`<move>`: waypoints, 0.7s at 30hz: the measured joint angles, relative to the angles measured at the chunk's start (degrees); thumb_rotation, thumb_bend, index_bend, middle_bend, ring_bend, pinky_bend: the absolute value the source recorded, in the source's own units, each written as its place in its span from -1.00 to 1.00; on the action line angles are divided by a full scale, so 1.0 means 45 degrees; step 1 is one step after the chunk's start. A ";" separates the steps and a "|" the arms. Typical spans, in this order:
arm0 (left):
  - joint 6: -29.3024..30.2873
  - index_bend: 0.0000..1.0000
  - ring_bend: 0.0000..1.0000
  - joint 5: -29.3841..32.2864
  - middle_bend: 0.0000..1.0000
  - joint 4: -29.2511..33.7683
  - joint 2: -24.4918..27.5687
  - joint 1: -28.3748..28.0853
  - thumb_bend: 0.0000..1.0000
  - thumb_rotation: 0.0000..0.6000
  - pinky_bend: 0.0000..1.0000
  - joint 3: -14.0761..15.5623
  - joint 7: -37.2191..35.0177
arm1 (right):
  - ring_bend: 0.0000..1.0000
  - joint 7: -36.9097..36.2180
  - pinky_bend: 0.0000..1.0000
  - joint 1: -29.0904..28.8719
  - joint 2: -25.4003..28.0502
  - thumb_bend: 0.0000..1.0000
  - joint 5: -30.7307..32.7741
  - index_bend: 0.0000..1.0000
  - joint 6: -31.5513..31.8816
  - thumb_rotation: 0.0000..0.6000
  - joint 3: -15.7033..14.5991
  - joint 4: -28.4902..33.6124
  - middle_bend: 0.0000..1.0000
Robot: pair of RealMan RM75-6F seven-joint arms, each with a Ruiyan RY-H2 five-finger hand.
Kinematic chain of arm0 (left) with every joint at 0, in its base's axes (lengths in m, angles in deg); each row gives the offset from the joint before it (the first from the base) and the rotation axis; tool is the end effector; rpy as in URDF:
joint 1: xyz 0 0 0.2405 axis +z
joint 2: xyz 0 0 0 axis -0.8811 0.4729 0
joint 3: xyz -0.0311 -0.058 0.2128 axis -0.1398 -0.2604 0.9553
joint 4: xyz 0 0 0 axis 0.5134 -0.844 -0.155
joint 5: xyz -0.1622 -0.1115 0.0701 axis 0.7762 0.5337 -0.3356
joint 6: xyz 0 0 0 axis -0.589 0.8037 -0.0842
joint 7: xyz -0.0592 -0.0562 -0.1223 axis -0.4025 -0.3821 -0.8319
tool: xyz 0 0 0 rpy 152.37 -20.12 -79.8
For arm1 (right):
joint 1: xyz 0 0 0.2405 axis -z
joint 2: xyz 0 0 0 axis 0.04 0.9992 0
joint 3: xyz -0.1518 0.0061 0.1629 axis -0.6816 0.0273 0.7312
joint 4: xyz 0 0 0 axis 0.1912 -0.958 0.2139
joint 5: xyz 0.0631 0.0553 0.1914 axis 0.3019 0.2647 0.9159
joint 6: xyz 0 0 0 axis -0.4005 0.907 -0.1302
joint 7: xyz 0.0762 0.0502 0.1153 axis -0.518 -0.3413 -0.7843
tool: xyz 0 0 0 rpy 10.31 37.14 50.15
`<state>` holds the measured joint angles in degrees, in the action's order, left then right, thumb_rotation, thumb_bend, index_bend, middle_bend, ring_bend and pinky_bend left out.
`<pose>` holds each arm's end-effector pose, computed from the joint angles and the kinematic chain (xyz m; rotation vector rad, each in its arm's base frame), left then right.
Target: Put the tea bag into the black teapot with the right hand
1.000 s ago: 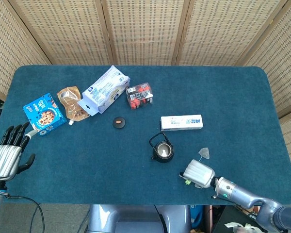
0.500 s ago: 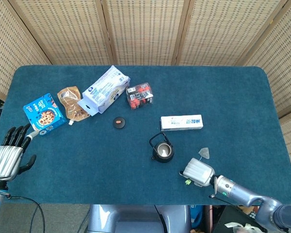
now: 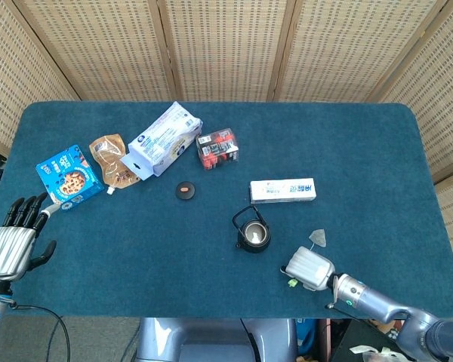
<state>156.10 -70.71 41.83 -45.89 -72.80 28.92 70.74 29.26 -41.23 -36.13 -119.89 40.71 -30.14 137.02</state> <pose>-0.2508 0.2069 0.1305 -1.5388 -0.8134 -0.8428 -0.2125 -0.2418 -0.0126 2.5093 -0.4359 0.6568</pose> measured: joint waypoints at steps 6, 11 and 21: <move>-0.0018 -0.69 -1.00 0.0006 -1.00 -0.0008 0.0002 -0.0020 -0.18 1.00 -1.00 0.0003 -0.0023 | 0.67 0.0061 0.93 -0.0012 -0.0074 -0.30 0.0012 0.12 -0.0001 1.00 -0.0005 0.0009 0.73; -0.0050 -0.69 -1.00 0.0040 -1.00 -0.0032 0.0006 -0.0019 -0.18 1.00 -1.00 0.0023 -0.0042 | 0.67 0.0165 0.94 -0.0035 -0.0100 -0.22 0.0127 0.12 -0.0078 1.00 0.0047 0.0049 0.73; -0.0076 -0.69 -1.00 0.0058 -1.00 -0.0085 0.0019 -0.0015 -0.18 1.00 -1.00 0.0055 -0.0134 | 0.67 0.0346 0.94 0.0002 -0.0131 -0.22 0.0316 0.12 -0.0192 1.00 0.0062 0.0171 0.73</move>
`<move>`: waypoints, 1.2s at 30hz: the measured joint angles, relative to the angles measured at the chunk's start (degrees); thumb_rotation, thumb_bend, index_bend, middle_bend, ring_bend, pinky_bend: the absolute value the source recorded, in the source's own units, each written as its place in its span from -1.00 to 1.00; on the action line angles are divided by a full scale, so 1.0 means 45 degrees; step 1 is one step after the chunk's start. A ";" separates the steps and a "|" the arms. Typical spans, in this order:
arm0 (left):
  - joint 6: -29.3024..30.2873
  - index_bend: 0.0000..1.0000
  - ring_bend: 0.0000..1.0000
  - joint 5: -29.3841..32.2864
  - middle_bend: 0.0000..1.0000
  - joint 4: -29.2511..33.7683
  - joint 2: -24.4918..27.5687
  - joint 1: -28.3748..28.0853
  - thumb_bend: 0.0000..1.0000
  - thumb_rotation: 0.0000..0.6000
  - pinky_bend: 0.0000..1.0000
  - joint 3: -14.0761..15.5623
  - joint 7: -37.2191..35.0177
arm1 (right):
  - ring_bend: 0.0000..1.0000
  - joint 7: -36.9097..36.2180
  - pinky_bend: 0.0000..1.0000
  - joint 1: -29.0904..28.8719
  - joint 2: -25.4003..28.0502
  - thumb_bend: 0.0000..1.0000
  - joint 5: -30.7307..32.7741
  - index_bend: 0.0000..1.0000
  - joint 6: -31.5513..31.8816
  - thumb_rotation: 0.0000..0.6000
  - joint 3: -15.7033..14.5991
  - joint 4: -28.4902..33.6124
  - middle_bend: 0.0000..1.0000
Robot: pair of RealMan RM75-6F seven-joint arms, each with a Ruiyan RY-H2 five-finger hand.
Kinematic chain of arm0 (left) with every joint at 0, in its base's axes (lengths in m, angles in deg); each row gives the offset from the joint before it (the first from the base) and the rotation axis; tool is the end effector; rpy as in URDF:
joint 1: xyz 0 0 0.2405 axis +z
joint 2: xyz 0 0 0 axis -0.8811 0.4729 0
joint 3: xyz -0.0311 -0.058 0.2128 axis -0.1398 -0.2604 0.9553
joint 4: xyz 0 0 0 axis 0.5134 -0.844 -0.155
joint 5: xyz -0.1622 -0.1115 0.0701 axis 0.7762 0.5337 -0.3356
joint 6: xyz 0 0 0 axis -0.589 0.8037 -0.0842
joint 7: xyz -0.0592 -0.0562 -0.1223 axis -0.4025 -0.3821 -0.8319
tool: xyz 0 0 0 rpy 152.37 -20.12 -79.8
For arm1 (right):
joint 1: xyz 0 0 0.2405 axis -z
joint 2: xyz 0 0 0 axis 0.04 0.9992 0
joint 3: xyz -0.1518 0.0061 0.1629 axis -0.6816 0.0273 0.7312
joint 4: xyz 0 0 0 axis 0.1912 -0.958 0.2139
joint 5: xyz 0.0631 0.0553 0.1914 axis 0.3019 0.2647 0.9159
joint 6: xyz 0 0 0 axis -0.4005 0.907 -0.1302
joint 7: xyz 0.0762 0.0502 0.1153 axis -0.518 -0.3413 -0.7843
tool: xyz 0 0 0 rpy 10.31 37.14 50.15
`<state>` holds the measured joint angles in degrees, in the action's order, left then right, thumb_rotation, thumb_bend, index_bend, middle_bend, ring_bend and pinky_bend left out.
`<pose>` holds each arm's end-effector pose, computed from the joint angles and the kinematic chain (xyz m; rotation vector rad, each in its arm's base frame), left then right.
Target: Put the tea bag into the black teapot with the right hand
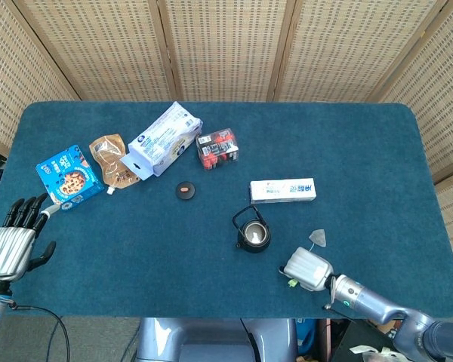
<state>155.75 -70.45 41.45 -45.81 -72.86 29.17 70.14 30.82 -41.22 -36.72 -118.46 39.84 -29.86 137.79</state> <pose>-0.2536 0.2066 0.1303 -1.5401 -0.8245 -0.8358 -0.2099 -0.2406 -0.0170 2.5037 -0.4443 0.6501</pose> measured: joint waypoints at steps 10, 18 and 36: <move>-0.0044 -0.69 -1.00 0.0023 -1.00 -0.0023 0.0006 -0.0020 -0.18 1.00 -1.00 0.0013 -0.0027 | 0.68 0.0138 0.95 0.0058 -0.0073 -0.19 0.0009 0.15 0.0010 1.00 -0.0071 0.0161 0.74; -0.0115 -0.69 -1.00 0.0081 -1.00 -0.0006 0.0031 -0.0030 -0.18 1.00 -1.00 0.0039 -0.0015 | 0.68 0.0218 0.95 0.0068 -0.0158 -0.17 0.0060 0.18 -0.0026 1.00 -0.0062 0.0211 0.74; -0.0240 -0.69 -1.00 0.0161 -1.00 0.0025 0.0111 -0.0040 -0.18 1.00 -1.00 0.0093 -0.0081 | 0.70 0.0172 0.98 0.0069 -0.0266 -0.07 0.0168 0.30 -0.0028 1.00 -0.0017 0.0255 0.76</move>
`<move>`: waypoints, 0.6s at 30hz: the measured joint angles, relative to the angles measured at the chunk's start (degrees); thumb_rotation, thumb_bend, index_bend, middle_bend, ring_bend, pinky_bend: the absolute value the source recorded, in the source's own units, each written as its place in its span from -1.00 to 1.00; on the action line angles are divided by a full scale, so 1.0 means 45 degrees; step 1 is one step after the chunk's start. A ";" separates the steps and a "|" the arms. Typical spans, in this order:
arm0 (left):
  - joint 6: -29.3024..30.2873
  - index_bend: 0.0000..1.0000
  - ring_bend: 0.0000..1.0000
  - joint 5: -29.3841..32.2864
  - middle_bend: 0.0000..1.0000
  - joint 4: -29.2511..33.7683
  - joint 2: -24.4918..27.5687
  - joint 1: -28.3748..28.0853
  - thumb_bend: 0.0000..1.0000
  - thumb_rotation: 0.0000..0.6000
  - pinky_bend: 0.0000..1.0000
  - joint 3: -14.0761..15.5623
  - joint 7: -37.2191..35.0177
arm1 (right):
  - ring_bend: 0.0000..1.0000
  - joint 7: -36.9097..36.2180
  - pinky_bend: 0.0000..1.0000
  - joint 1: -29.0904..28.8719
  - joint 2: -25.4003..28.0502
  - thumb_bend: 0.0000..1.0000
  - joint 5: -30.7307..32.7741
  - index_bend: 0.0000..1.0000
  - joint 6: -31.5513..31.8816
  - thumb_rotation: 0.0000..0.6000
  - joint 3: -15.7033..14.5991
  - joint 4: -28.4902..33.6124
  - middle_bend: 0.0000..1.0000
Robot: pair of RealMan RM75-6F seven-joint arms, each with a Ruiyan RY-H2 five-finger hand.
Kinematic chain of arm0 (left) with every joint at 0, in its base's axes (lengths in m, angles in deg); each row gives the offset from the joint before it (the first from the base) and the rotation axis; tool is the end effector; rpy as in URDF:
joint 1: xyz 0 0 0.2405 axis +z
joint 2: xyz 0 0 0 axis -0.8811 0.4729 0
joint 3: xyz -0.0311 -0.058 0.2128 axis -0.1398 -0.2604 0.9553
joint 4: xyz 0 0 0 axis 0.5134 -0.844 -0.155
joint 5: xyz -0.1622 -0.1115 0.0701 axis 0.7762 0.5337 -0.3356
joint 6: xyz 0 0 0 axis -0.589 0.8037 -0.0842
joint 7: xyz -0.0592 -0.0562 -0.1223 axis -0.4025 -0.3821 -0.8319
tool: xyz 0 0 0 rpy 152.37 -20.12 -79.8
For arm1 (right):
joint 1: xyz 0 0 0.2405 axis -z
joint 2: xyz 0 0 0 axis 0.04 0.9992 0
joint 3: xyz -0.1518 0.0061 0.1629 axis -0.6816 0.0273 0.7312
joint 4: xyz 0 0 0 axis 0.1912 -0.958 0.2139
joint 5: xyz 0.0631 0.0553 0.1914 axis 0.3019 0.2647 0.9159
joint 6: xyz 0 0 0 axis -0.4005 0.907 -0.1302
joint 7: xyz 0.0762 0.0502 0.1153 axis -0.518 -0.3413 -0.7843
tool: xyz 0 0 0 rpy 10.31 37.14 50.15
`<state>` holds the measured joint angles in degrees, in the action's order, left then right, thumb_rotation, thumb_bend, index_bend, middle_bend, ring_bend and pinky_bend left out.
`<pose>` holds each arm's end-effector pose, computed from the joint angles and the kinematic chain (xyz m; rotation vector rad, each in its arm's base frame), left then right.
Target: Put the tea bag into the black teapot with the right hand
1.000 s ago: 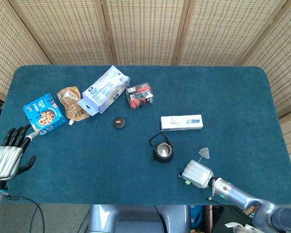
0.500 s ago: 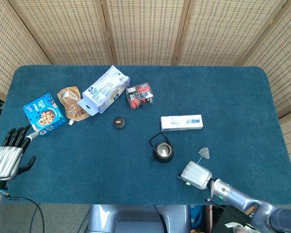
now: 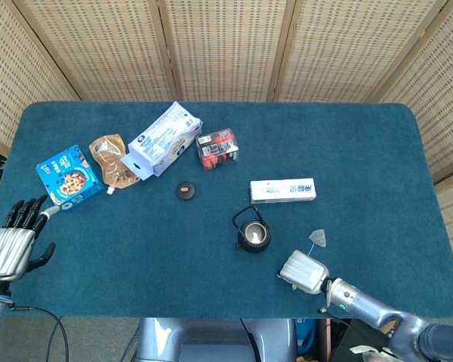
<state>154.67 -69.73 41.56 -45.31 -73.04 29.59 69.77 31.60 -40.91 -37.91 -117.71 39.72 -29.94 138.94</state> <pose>-0.2569 0.2059 0.1297 -1.5471 -0.8466 -0.8145 -0.2040 -0.2333 -0.0249 2.5094 -0.4744 0.6742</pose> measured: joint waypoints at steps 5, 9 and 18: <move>-0.0086 -0.69 -1.00 0.0040 -1.00 0.0029 0.0022 -0.0020 -0.18 1.00 -1.00 0.0020 0.0014 | 0.71 -0.0023 0.98 0.0007 -0.0025 -0.04 0.0015 0.34 0.0007 1.00 -0.0002 -0.0021 0.76; -0.0122 -0.69 -1.00 0.0057 -1.00 0.0049 0.0029 -0.0034 -0.18 1.00 -1.00 0.0026 0.0017 | 0.72 -0.0063 0.99 0.0010 -0.0022 -0.02 0.0009 0.38 0.0040 1.00 -0.0006 -0.0024 0.77; -0.0167 -0.72 -1.00 0.0055 -1.00 0.0059 0.0029 -0.0074 -0.18 1.00 -1.00 0.0023 -0.0008 | 0.73 -0.0160 1.00 -0.0038 0.0106 0.07 -0.0008 0.46 0.0070 1.00 -0.0010 0.0102 0.79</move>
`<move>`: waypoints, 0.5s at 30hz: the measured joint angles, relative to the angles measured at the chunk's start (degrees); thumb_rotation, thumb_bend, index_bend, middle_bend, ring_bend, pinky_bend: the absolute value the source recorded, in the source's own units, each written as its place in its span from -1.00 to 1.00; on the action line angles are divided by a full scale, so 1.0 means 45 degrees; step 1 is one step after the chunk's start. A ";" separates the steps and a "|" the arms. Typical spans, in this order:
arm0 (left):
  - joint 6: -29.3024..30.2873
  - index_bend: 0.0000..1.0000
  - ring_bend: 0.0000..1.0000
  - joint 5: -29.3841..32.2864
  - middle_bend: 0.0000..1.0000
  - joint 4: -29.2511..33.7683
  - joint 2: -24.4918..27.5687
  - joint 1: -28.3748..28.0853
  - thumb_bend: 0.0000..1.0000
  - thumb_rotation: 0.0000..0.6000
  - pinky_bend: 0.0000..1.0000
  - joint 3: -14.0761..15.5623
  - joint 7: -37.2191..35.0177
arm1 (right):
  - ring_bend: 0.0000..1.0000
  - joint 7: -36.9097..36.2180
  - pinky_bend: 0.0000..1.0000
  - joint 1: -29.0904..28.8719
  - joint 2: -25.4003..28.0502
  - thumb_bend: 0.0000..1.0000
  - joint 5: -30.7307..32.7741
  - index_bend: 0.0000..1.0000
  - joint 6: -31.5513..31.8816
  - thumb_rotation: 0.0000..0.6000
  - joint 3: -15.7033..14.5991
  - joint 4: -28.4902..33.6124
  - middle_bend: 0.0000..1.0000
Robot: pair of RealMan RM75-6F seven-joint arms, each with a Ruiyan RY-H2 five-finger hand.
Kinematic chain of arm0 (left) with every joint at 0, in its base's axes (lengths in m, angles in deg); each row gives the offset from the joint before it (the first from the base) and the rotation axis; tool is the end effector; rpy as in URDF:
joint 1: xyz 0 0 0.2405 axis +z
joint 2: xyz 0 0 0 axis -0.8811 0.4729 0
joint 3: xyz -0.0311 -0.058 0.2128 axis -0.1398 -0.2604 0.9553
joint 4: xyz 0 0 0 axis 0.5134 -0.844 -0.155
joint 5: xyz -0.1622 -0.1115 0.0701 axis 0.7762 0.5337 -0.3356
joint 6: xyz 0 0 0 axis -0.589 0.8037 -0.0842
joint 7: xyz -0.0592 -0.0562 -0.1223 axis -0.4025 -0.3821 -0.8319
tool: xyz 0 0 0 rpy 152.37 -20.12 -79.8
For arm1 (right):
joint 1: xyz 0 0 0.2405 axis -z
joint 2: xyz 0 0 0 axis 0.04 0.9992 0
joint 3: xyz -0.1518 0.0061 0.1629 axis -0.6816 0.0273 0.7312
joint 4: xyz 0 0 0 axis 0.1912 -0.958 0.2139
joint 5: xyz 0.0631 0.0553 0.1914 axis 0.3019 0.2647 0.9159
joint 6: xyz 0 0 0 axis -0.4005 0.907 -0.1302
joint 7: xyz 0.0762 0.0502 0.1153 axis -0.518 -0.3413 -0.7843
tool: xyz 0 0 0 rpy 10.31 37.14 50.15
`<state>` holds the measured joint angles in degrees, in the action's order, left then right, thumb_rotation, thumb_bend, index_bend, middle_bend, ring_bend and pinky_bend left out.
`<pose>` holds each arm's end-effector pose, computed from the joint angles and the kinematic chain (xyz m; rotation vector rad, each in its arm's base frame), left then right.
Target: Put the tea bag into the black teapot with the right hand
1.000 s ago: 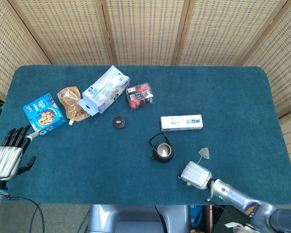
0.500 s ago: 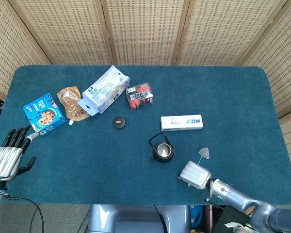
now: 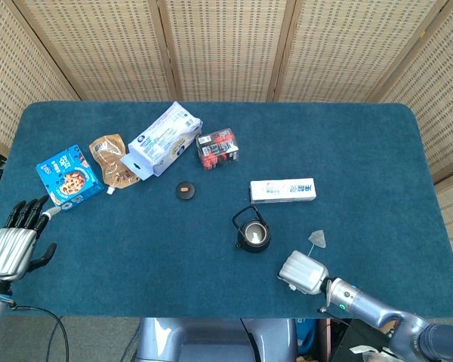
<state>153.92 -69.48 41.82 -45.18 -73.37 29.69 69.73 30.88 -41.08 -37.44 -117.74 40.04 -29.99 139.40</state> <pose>-0.2565 0.2067 0.1281 -1.5558 -0.8572 -0.8095 -0.2028 -0.2338 -0.0227 2.5067 -0.4866 0.6852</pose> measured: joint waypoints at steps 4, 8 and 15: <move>-0.0013 -0.73 -1.00 0.0012 -1.00 0.0004 0.0004 -0.0010 -0.18 1.00 -1.00 -0.0002 -0.0003 | 0.74 -0.0003 1.00 0.0002 0.0050 0.09 0.0008 0.48 0.0012 1.00 -0.0006 0.0053 0.80; -0.0040 -0.73 -1.00 0.0016 -1.00 0.0017 0.0018 -0.0023 -0.18 1.00 -1.00 0.0005 -0.0018 | 0.74 -0.0050 1.00 0.0015 0.0158 0.09 0.0007 0.49 0.0038 1.00 -0.0042 0.0199 0.80; 0.0000 -0.73 -1.00 0.0003 -1.00 0.0038 0.0031 -0.0027 -0.18 1.00 -1.00 -0.0015 -0.0038 | 0.74 -0.0094 1.00 0.0002 0.0581 0.09 0.0056 0.50 0.0236 1.00 0.0067 0.0710 0.80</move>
<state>153.92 -69.46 42.00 -45.04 -73.49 29.62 69.56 30.46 -41.08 -34.82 -117.49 41.10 -29.68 142.59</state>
